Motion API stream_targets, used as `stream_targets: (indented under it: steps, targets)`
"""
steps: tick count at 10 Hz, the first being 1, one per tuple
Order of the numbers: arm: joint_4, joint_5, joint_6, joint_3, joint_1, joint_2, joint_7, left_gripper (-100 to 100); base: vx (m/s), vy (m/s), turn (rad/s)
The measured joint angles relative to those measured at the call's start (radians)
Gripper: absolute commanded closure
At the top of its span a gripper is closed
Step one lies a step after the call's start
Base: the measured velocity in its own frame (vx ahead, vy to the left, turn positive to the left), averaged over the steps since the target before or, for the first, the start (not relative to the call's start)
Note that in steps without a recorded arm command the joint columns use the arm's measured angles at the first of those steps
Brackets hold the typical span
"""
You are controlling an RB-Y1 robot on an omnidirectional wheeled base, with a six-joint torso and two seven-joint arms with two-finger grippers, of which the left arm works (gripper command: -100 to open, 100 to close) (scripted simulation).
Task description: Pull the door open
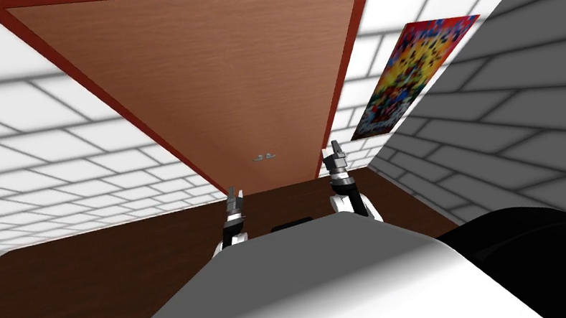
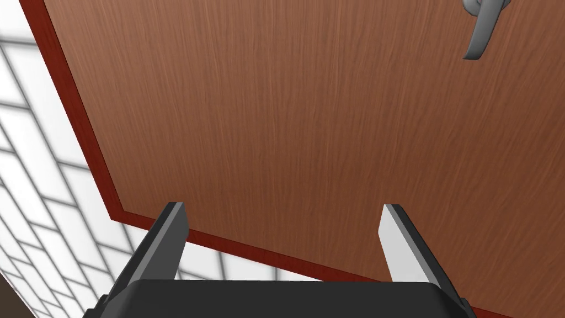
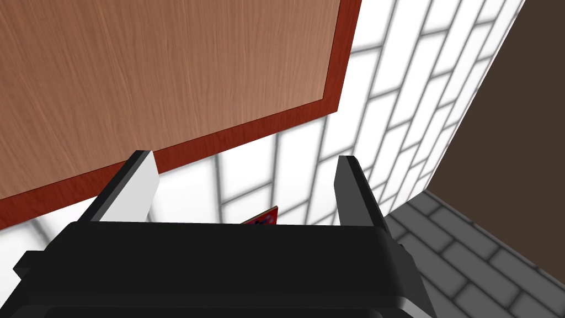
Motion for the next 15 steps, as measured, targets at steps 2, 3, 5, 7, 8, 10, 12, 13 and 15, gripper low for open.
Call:
stream_targets:
  steps: [2,3,5,7,8,10,12,13,15]
  targets:
    - [0.043,0.006,-0.006,0.004,-0.012,0.006,0.001,-100,0.117,-0.034,-0.081]
    - [0.072,0.008,-0.014,0.005,-0.017,0.007,0.001,-100,0.110,-0.027,-0.064]
    - [0.115,0.014,-0.026,0.010,-0.025,0.016,0.004,-100,0.108,-0.024,-0.073]
    - [0.163,0.020,-0.037,0.014,-0.034,0.024,0.007,-100,0.111,-0.009,-0.070]
    - [0.178,0.023,-0.039,0.017,-0.036,0.028,0.009,-100,0.125,-0.007,-0.061]
    - [0.227,0.027,-0.054,0.019,-0.044,0.028,0.007,-100,0.113,-0.009,-0.076]
    - [0.255,0.034,-0.058,0.023,-0.044,0.039,0.012,-100,0.107,-0.021,-0.059]
    - [0.283,0.037,-0.066,0.025,-0.052,0.042,0.013,-100,0.113,-0.004,-0.062]
    - [0.323,0.042,-0.077,0.029,-0.059,0.047,0.015,-100,0.108,-0.014,-0.064]
